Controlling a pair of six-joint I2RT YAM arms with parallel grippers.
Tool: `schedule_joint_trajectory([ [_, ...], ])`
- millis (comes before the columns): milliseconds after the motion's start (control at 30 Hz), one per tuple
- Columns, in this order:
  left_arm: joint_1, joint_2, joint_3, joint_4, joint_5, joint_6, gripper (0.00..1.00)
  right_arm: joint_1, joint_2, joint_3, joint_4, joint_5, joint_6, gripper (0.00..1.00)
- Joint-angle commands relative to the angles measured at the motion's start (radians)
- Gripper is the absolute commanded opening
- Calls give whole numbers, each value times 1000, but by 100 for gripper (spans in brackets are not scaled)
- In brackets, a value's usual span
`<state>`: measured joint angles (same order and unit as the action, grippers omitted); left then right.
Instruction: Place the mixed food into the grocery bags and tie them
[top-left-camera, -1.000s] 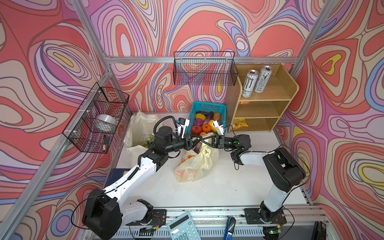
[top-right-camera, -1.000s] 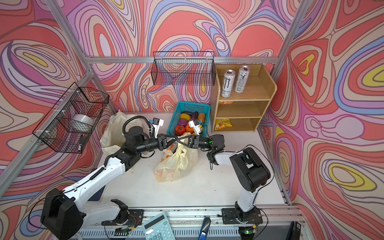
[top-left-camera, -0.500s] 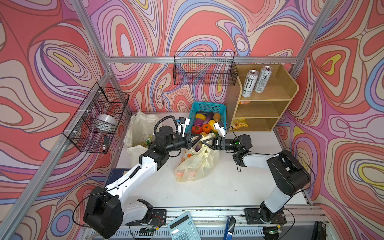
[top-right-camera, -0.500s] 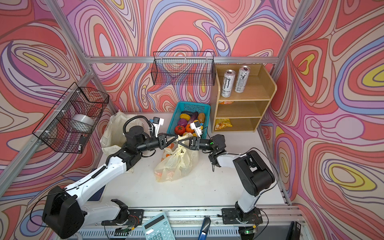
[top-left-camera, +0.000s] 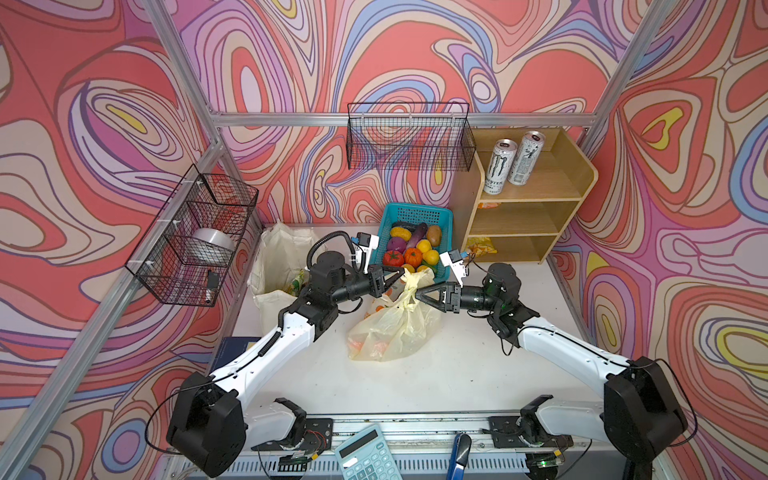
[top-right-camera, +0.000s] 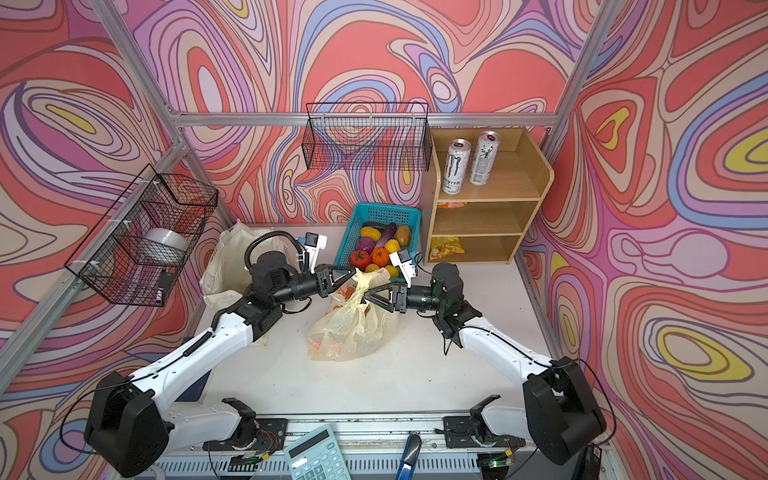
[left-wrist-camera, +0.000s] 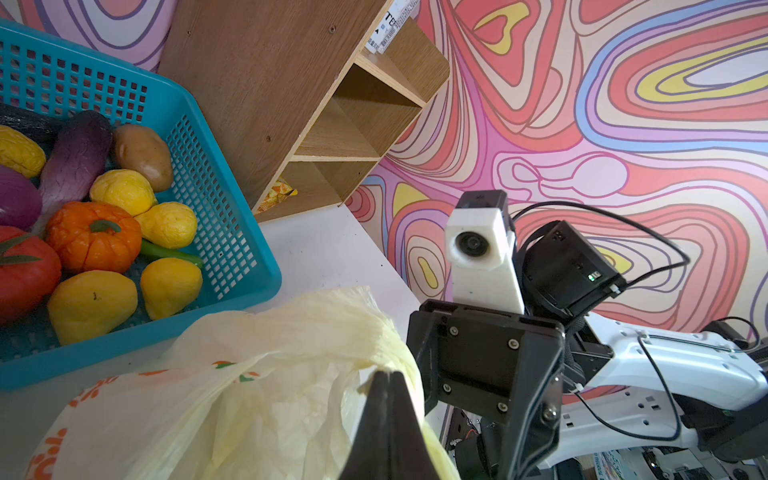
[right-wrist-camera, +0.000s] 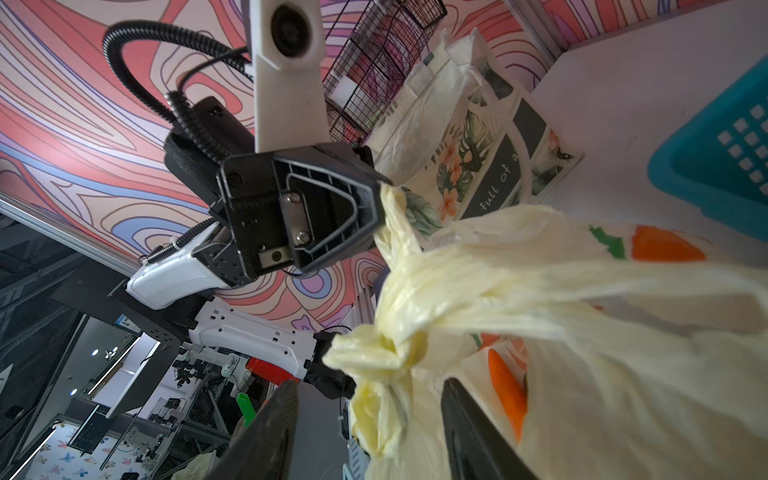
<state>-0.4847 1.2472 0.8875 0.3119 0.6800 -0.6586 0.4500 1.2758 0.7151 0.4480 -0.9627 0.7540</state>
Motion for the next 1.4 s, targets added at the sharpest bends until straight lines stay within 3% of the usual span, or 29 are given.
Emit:
schedule_joint_trajectory([
  [0,-3,6,-9,41,0,3,0,-4,-10,-31,-90,22,-51,58],
  [767,-5,1,-31,53,10,0,0,82,73,58,-25,49,-15,47],
  [933,-5,3,-36,61,13,-1,0,83,70,54,-3,55,3,52],
  [1100,-5,4,-38,64,15,-2,0,82,71,61,-5,57,6,50],
  [1200,-5,5,-38,73,18,-7,0,82,78,60,3,58,13,41],
  [1367,-8,3,-42,80,19,-10,0,82,82,54,34,56,33,7],
])
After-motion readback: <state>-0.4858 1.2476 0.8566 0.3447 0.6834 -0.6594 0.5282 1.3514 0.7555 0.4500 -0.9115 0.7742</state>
